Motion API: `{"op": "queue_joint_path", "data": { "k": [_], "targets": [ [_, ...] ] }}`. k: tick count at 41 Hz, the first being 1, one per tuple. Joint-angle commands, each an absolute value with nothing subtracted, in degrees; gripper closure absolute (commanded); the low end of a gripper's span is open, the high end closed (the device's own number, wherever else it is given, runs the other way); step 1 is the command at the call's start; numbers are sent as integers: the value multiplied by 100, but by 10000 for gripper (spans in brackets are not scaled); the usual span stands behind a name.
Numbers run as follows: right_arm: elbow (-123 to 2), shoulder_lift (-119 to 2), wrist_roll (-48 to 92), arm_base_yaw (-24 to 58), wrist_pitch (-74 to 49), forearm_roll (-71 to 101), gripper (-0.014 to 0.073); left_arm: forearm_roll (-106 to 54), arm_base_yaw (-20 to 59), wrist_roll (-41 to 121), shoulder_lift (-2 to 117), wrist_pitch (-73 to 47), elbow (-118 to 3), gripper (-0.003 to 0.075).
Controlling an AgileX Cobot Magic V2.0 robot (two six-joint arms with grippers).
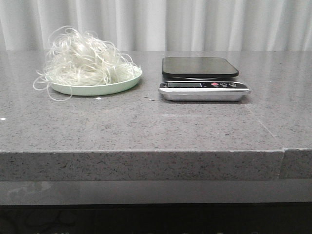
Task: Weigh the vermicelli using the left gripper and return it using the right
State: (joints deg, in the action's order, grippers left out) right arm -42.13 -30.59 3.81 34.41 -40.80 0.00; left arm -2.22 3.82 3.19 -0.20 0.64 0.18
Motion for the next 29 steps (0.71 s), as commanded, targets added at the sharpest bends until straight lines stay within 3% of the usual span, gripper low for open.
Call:
{"op": "queue_joint_path", "data": {
  "k": [1,18,29],
  "targets": [
    [-4159,-2870,404,3139,-3479,-123,396,-244,372,259,-137,546,48,579],
    [-1100,-561,404,1051,-291,-105,396,-244,372,259,-137,546,48,579],
    [17,151,404,203,190,0,396,-244,372,259,-137,546,48,579]
  ]
}}
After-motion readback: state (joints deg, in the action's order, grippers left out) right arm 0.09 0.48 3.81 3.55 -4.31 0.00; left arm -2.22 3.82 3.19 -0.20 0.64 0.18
